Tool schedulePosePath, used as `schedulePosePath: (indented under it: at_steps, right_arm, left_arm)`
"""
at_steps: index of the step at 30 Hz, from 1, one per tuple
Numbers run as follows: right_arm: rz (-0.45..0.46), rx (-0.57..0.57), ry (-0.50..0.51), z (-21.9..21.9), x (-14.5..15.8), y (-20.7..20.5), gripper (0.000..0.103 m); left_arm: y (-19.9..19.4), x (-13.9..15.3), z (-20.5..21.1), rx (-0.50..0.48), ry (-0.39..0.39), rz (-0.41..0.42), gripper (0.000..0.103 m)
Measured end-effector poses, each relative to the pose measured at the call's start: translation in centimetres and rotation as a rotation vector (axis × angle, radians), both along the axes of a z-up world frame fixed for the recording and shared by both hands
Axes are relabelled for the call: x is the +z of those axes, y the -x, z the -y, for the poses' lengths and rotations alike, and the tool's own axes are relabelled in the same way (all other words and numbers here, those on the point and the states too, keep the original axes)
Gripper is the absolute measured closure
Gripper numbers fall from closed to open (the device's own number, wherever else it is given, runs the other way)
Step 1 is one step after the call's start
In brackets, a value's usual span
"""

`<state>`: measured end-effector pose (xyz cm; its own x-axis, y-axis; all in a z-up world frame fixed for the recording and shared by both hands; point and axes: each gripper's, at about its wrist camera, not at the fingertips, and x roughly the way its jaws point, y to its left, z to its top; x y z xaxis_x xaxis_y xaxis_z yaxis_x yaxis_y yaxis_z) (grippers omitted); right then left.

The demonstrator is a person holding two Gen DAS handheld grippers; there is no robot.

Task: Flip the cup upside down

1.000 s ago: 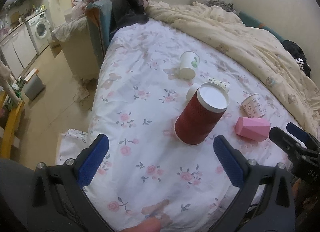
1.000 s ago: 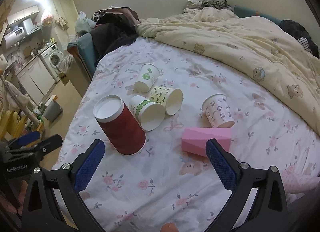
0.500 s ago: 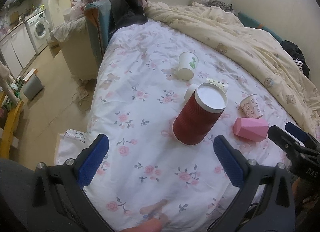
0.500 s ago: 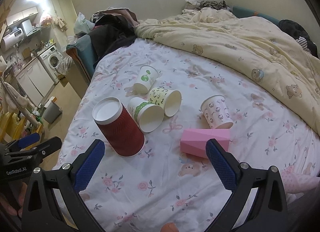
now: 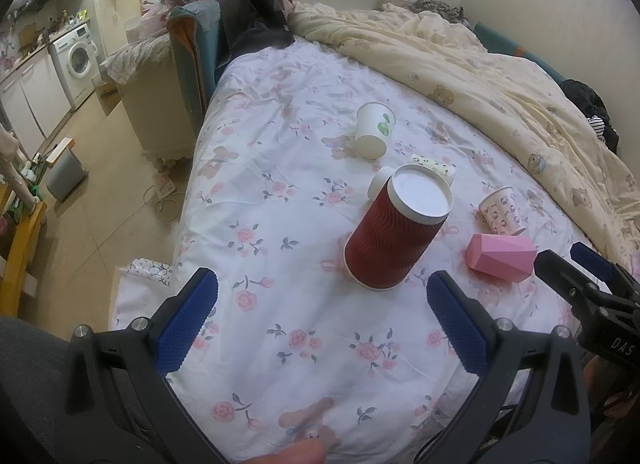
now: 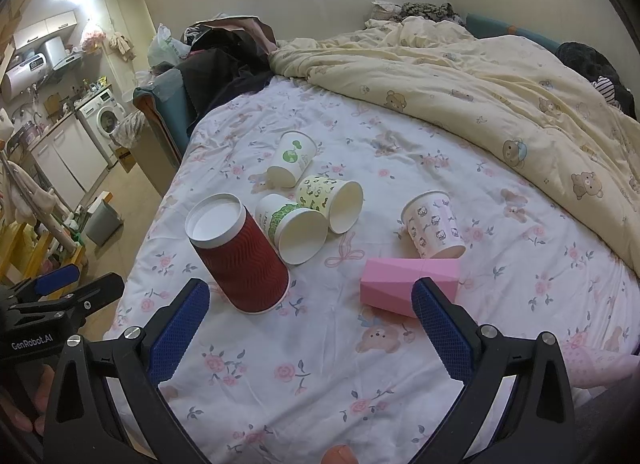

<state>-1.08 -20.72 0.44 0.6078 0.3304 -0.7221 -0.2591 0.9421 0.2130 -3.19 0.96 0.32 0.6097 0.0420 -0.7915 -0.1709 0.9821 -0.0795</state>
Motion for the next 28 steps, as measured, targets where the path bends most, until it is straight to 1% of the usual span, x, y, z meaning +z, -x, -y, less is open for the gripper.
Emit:
schedulePosePath:
  at_steps: [22,28]
  right_arm:
    - [0.000,0.002,0.003,0.00,-0.01,0.01,0.000]
    - [0.005,0.002,-0.003,0.09,0.02,-0.03,0.000]
  left_arm:
    - [-0.01,0.01,0.06,0.000,0.001,-0.003,0.000]
    - [0.07,-0.31,0.73,-0.009,0.017,-0.011,0.000]
